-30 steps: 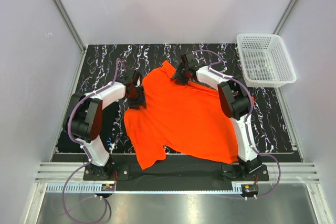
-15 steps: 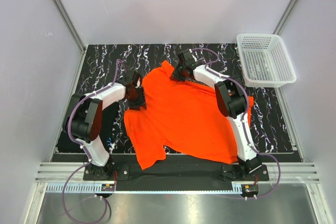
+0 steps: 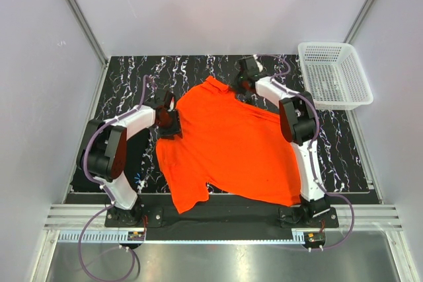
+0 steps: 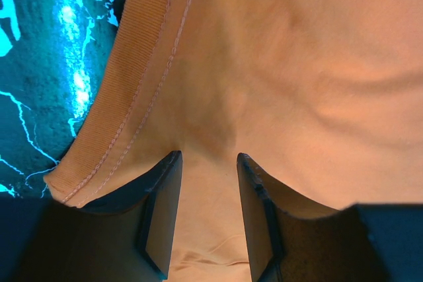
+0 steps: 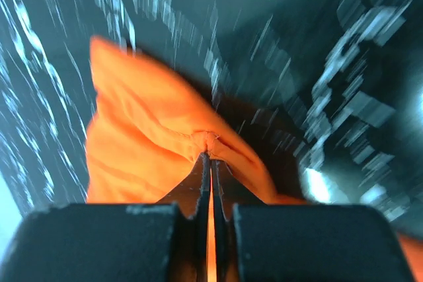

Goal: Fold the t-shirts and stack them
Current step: Flatten the tshirt out

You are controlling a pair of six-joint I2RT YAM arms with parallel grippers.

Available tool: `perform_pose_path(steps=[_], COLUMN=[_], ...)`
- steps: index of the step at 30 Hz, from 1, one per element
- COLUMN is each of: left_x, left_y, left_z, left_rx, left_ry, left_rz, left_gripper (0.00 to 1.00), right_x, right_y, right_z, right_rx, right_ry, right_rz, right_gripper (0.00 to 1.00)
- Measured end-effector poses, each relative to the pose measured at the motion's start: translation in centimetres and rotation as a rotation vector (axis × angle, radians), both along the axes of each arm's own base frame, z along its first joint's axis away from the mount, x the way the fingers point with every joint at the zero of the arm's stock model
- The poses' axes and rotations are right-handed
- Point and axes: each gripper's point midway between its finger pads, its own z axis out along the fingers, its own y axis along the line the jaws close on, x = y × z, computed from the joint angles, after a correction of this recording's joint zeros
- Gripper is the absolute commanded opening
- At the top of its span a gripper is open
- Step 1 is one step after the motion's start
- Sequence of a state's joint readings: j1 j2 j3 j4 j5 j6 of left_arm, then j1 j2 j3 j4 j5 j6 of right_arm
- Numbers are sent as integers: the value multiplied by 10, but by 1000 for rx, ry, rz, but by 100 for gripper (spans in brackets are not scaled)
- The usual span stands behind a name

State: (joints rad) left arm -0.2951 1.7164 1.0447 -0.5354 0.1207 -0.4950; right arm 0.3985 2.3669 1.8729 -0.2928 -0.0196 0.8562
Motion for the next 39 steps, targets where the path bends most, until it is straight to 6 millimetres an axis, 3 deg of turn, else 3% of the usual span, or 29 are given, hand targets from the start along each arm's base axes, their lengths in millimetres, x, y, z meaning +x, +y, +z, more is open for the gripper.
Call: perform_pose_path(steps=[7,10,19,21,26,29,31,35,39], left_x=[0,1,6,13,51,65,64,59,51], left_y=[0,0,-1,-3,-20,-27,-28,-27,-25], left_z=[8,8,18,25,43,33,21,7,0], left_rx=[-5,-5,-10,-17,-68,-88,-86,-83,-80], left_ry=[-27,-28,-52,-73,-137,-126,-94,-46,-20], left_rz=[-7,-7,-14,-13,-7,7,21,51,66], left_gripper=[43,43,43,43,43,43,43,43,44], right_x=[45,53,53,55,56,62,68,64,45], right_y=[-52,-58,-60,-62,-61,-49,-37,-5,25], right_z=[20,28,42,48,64,82,90,72,25], right_rx=[94,150,183,150,93,95,105,113,101], right_ry=[-82,-96,-96,-112,-144,-190,-220,-205,-118], right_rz=[-94,-126,-48,-20,49,102,137,202,252], right_gripper=[17,30,48,48,32,13,9,8,8])
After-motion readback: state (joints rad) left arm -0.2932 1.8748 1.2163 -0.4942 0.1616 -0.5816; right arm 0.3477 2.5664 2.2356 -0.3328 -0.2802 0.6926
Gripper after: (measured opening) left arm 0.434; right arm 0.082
